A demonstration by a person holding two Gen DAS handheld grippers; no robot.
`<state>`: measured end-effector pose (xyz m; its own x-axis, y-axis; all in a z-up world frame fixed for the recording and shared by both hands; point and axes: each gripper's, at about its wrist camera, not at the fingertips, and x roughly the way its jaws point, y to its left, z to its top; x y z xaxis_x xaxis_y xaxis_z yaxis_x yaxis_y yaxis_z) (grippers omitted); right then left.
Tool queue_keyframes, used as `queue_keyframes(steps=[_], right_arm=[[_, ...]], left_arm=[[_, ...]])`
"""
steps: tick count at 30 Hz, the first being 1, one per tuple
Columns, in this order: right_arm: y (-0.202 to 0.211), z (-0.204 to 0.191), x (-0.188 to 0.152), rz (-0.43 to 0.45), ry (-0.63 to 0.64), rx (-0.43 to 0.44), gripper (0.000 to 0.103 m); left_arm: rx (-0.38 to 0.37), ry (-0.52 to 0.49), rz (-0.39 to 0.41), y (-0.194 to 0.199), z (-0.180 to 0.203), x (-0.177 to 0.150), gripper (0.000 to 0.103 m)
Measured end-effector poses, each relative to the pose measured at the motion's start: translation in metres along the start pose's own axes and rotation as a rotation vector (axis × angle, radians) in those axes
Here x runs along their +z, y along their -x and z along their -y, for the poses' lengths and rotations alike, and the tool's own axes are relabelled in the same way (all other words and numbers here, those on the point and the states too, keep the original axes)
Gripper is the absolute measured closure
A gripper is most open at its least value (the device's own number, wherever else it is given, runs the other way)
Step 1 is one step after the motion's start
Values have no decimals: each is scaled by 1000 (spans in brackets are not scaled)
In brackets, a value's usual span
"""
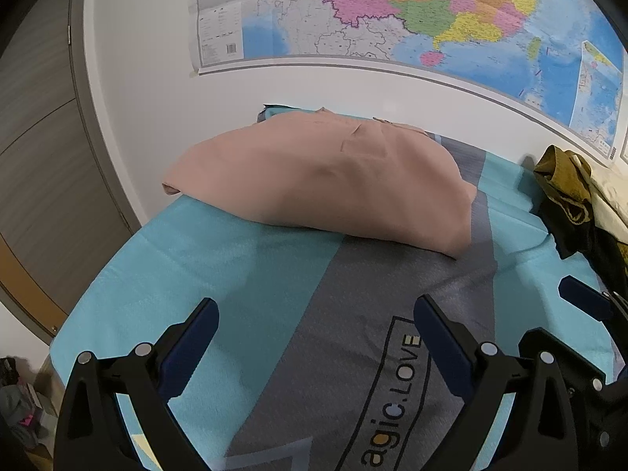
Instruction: Fold large clothes
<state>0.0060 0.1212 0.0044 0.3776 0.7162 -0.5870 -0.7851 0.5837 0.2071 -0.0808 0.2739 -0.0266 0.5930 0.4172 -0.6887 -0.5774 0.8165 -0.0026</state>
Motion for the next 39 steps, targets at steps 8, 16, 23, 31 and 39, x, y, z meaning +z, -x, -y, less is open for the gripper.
queue_keyframes(steps=[8, 16, 23, 31, 39], right_arm=[[2, -2, -1, 8, 2, 3, 6], [3, -3, 0, 3, 5, 8, 6], [2, -2, 0, 4, 4, 11, 6], [2, -2, -2, 1, 0, 9, 6], [2, -1, -3, 0, -8, 10, 6]], left_arm=[[2, 0, 2, 2, 1, -1, 7], [2, 1, 0, 2, 4, -3, 7], [-1, 1, -1, 2, 4, -3, 7], [1, 3, -6, 2, 5, -4, 7], [0, 0, -11, 0, 6, -4, 7]])
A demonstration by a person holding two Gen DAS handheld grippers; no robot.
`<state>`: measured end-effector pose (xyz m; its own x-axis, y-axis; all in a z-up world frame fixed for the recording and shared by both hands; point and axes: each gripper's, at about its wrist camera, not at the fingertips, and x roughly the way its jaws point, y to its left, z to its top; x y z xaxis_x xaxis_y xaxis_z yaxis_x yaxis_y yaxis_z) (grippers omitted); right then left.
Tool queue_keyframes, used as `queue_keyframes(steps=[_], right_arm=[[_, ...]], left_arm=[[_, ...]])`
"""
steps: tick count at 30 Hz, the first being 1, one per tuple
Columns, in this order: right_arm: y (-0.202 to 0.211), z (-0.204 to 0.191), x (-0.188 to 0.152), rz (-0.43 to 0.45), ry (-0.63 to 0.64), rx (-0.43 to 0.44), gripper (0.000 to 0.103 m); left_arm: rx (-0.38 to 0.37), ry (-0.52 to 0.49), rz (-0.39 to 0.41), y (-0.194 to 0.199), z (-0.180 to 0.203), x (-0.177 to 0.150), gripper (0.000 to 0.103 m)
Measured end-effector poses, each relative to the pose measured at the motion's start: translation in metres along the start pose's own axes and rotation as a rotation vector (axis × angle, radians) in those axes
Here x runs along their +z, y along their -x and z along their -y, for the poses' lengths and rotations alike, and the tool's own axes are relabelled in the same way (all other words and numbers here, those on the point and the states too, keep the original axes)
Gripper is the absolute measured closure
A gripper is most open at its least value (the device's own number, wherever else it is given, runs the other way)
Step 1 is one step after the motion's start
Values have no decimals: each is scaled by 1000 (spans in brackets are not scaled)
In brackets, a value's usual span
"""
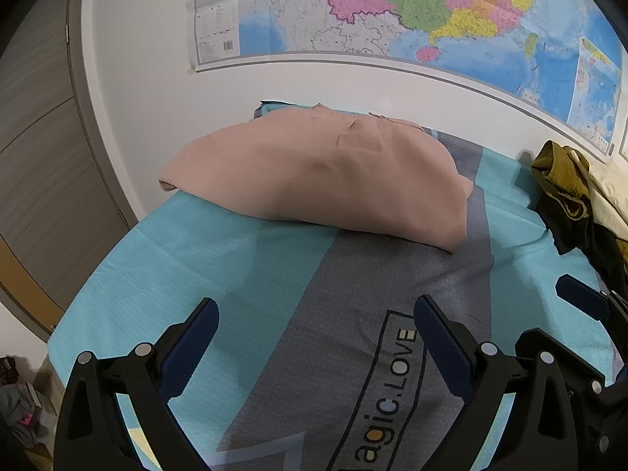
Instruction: Fold large clothes
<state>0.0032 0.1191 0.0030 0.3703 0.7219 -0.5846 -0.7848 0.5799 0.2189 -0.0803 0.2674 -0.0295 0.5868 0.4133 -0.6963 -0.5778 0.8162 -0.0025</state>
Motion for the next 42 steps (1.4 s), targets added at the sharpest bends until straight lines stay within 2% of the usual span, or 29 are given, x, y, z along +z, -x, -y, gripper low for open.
queue_keyframes(steps=[42], right_arm=[[-4, 3, -3, -6, -18, -5, 6]], left_arm=[[6, -8, -14, -8, 8, 0, 7]])
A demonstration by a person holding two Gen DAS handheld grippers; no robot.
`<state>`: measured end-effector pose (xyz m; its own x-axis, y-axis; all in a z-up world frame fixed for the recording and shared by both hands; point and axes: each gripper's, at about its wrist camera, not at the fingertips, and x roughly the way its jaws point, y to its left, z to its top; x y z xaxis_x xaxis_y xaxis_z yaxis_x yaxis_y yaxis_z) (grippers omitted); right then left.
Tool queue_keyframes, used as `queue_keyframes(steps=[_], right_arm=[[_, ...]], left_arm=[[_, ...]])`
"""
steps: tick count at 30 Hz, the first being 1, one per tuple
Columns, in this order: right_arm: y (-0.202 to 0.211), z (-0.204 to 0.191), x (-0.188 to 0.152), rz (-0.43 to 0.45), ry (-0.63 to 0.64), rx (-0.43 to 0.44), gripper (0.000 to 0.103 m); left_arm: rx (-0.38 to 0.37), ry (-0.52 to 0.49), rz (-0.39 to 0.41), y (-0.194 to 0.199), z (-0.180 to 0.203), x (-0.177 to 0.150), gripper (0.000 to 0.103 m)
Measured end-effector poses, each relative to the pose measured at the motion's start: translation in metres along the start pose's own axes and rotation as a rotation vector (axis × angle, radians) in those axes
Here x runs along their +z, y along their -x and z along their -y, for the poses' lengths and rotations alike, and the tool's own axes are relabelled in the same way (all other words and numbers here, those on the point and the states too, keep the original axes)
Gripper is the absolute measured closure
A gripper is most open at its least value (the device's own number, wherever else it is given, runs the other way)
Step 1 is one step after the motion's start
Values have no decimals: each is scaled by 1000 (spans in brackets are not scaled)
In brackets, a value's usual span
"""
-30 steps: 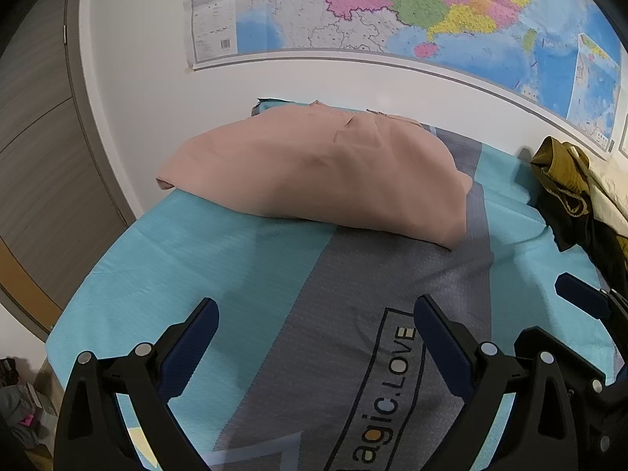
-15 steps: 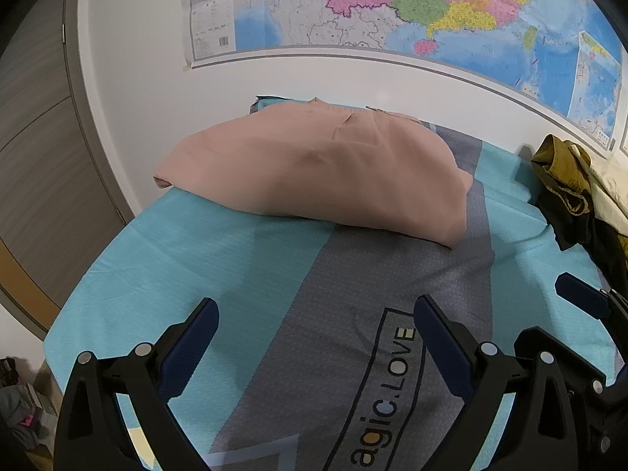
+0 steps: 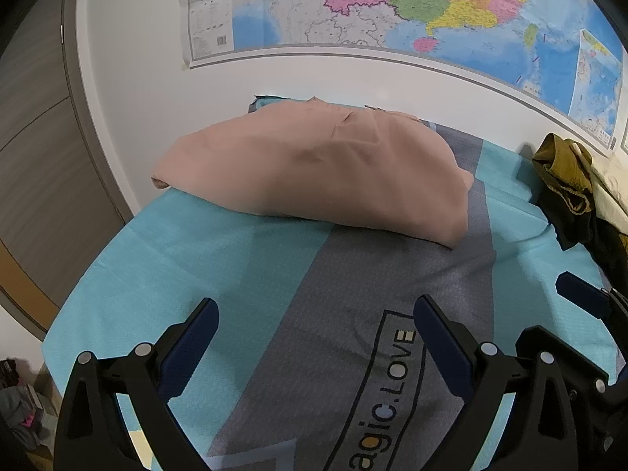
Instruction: Fold large clothes
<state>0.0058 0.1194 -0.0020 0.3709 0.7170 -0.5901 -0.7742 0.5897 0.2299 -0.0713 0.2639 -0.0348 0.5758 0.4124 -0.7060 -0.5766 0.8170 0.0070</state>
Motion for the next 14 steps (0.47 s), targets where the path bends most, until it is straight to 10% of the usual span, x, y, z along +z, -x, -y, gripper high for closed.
queue_keyframes(steps=[14], right_arm=[[41, 40, -19, 48, -103, -93, 6]], left_arm=[[-217, -59, -48, -10, 50, 6, 7]])
